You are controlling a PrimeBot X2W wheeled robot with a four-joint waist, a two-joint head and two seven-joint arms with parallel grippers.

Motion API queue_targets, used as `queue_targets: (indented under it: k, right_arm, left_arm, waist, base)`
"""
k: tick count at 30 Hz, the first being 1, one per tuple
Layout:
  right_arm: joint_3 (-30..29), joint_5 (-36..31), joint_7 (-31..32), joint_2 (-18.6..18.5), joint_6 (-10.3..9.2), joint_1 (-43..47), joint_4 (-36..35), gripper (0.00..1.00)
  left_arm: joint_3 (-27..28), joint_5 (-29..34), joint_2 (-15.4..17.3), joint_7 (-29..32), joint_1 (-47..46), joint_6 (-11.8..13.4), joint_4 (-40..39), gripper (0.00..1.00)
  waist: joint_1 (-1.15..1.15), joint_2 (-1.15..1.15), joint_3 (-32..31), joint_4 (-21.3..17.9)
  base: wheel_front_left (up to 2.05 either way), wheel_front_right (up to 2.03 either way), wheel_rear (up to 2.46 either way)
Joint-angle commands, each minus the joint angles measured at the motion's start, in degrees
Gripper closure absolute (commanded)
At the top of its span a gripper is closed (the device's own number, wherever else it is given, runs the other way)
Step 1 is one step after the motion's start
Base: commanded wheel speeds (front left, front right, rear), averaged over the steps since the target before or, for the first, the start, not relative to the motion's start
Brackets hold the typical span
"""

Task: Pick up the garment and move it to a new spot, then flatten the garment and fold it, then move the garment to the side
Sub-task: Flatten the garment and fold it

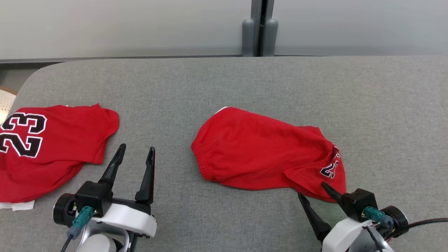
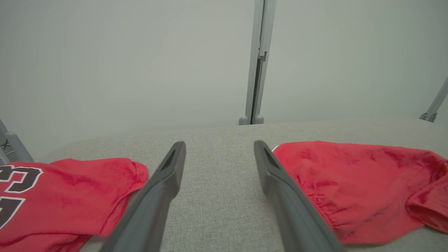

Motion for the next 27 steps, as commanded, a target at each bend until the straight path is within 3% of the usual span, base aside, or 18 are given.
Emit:
queue_targets:
  k: [1,6,7,8,9,27]
  right_arm:
    - [0.0,-0.2,-0.6,-0.4,-0.02,-1.4,1.9,0.00]
    - [0.7,-2.2,-1.7,-0.5,-0.02,-3.9,6.2,0.00]
    - [0.7,-2.7,-2.0,-0.6,-0.02,-4.4,7.0,0.28]
    - [0.4,-3.3,-2.3,-0.5,-0.02,-5.0,7.7,0.72]
    - [0.1,-3.8,-2.7,-0.3,-0.02,-5.4,8.3,1.00]
    - [-4.7,-2.3,-7.3,2.2,-0.02,-7.4,0.9,1.00]
  left_arm:
    - [0.1,0.3,0.0,-0.4,-1.3,-0.3,0.4,0.00]
    - [0.0,0.3,-0.7,-0.9,-2.4,-0.7,1.1,0.00]
    - [0.1,0.2,-0.9,-1.0,-2.6,-0.8,1.3,0.00]
    - [0.1,0.2,-1.0,-1.0,-2.7,-0.8,1.4,0.00]
    - [0.1,0.2,-1.1,-1.1,-2.8,-0.9,1.6,0.00]
    - [1.1,1.2,-1.5,-1.6,-4.5,-1.7,2.4,0.00]
  waist:
    - [0.00,0.00,1.8,1.0]
    - [0.00,0.00,3.1,1.3]
    - [0.00,0.00,3.2,1.3]
    - [0.00,0.00,3.4,1.4]
    - [0.00,0.00,3.6,1.4]
    - [0.00,0.00,4.4,0.2]
  base:
    - [0.00,0.00,0.00]
    - [0.00,0.00,0.00]
    - [0.00,0.00,0.00]
    - [0.00,0.00,0.00]
    - [0.00,0.00,0.00]
    - [0.00,0.00,0.00]
